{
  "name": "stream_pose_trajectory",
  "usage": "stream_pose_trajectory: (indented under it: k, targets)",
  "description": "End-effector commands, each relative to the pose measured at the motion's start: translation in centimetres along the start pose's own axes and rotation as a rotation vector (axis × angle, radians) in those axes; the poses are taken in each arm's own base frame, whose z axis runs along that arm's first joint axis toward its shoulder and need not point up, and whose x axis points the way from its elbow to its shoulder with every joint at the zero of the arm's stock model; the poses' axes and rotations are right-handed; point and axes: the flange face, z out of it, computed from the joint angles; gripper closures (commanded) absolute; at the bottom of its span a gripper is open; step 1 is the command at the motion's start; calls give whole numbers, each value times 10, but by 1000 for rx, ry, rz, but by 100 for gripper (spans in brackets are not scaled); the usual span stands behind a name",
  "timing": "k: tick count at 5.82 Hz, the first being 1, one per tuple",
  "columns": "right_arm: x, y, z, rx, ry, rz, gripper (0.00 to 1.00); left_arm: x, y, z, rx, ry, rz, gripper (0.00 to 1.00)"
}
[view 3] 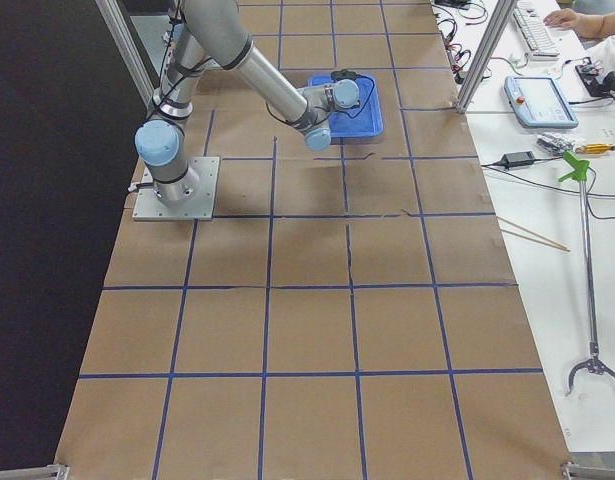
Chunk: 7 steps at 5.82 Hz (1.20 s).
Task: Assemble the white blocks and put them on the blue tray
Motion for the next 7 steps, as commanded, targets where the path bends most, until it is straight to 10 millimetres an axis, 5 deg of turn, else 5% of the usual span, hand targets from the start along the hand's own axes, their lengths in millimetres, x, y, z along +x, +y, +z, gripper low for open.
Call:
stream_pose_trajectory:
  k: [1, 4, 7]
  targets:
    - [1, 2, 2, 0, -2, 2, 74, 0, 0, 0, 1, 0, 0, 0]
    - [0, 2, 3, 3, -4, 7, 61, 0, 0, 0, 3, 0, 0, 0]
    - [0, 2, 3, 6, -4, 7, 14, -1, -1, 0, 4, 1, -4, 0]
